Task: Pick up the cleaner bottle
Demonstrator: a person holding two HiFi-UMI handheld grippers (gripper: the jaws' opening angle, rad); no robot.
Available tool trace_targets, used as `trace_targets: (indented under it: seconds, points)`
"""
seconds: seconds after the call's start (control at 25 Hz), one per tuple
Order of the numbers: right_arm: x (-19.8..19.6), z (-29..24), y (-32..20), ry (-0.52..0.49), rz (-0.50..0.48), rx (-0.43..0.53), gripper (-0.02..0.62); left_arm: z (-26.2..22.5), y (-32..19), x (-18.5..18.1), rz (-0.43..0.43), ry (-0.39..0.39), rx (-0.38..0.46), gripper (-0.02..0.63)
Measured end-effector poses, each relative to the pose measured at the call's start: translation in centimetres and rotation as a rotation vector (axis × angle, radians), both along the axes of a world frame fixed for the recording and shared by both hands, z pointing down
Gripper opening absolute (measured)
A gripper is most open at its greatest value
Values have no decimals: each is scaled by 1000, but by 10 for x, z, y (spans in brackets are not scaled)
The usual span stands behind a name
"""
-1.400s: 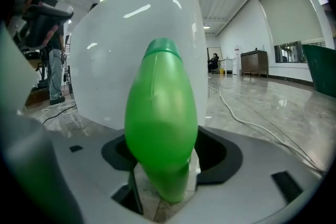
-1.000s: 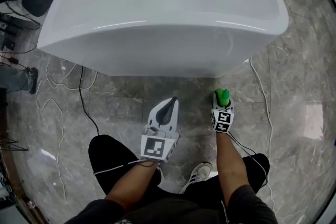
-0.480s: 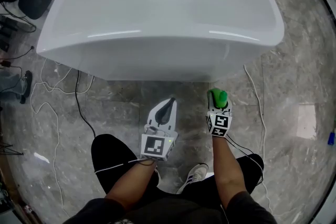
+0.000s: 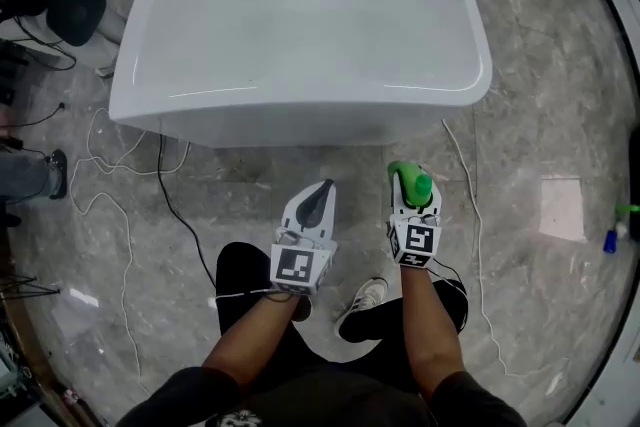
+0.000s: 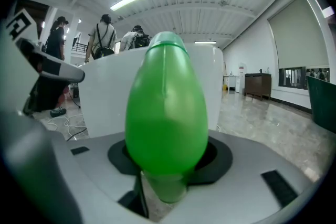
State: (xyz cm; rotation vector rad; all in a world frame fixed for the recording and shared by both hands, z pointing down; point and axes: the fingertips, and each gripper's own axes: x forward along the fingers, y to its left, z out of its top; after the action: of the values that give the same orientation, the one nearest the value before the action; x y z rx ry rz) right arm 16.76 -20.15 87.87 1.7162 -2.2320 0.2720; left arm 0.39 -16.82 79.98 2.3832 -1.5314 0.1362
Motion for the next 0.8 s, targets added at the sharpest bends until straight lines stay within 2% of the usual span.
trace_targets:
  seconds: [0.12, 0.32, 0.52, 0.64, 0.8]
  points:
    - [-9, -75, 13, 7, -1, 5, 195, -65, 5, -15, -11, -36, 17, 6]
    - [-23, -210, 41, -10, -3, 11, 193, -184, 28, -37, -28, -40, -34, 6]
    - [-34, -332, 69, -19, 17, 12, 193, -295, 53, -57, -17, -48, -46, 6]
    - [-50, -391, 84, -21, 22, 13, 193, -348, 64, -74, 4, -58, -42, 6]
    - [-72, -452, 96, -23, 21, 31, 194, -396, 71, -95, 10, -41, -28, 6]
